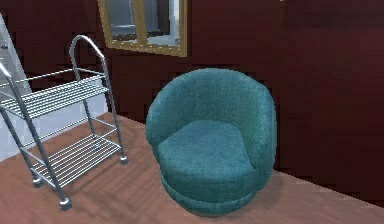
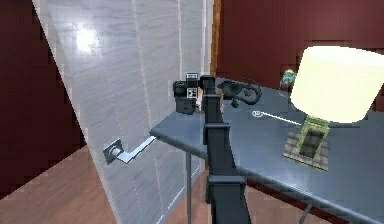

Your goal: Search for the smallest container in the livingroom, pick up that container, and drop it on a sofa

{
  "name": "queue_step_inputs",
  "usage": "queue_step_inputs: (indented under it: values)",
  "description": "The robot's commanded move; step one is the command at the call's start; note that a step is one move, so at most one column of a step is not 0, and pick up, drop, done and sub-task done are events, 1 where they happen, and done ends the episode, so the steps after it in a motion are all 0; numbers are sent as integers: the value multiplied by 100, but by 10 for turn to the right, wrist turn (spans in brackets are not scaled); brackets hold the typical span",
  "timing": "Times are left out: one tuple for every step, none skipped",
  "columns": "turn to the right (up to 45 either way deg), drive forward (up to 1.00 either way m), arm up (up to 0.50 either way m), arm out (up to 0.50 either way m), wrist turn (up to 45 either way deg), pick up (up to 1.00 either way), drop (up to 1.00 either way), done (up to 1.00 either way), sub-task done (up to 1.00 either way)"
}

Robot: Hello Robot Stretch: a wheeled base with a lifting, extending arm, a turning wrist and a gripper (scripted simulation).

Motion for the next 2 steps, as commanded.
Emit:
queue_step_inputs:
  values:
    - [0, 0, 10, 0, 0, 0, 0, 0, 0]
    - [0, 0, 0, 0, -450, 0, 0, 0, 0]
